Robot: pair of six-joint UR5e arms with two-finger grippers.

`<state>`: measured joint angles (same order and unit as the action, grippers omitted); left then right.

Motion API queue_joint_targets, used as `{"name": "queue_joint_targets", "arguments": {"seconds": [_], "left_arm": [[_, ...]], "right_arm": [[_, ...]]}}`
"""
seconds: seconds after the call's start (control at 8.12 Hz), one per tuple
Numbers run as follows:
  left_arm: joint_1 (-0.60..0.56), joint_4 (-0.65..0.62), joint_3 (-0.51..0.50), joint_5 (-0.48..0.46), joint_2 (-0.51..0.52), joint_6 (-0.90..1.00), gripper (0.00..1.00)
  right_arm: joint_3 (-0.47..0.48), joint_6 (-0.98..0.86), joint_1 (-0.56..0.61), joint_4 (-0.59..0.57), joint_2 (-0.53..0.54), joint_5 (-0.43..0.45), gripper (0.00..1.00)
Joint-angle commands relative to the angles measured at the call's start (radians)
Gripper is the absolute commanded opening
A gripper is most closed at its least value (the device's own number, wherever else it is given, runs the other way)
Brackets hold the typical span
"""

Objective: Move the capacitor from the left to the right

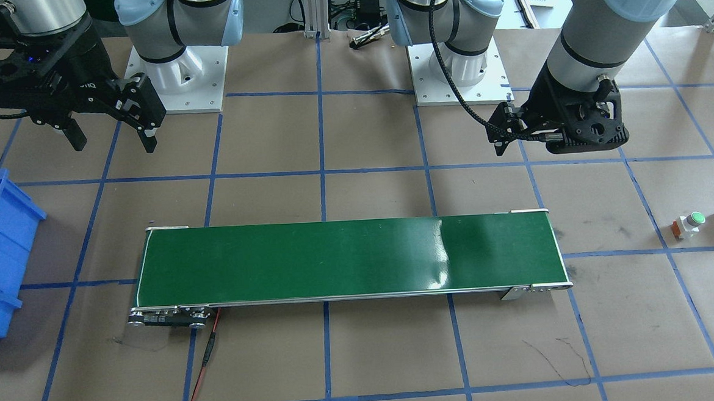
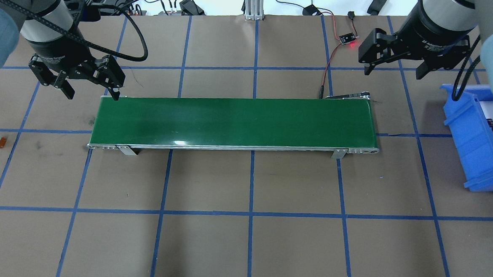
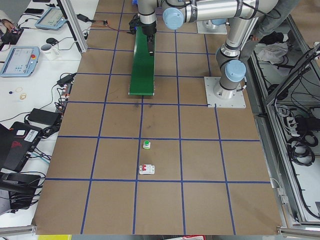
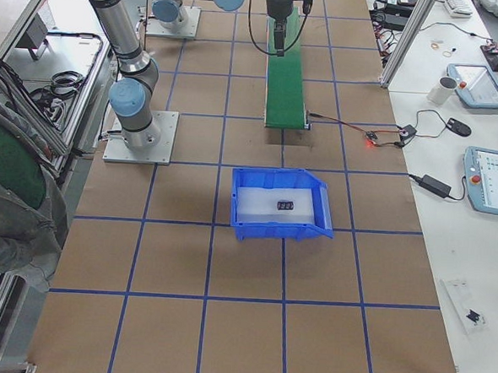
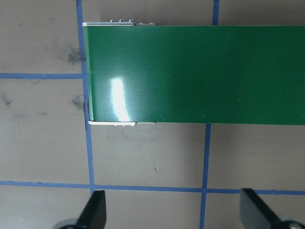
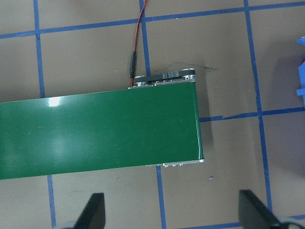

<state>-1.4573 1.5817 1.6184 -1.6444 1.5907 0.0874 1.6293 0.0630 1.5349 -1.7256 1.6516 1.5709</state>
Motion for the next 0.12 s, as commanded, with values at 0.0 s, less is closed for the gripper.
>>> {"name": "queue_joint_targets", "arguments": {"seconds": [0.0], "left_arm": [[0.0,0.001,0.0,0.0,0.0,0.0,1.0]], "right_arm": [[0.0,-0.012,0.001,-0.022,-0.001,0.008,1.0]]}}
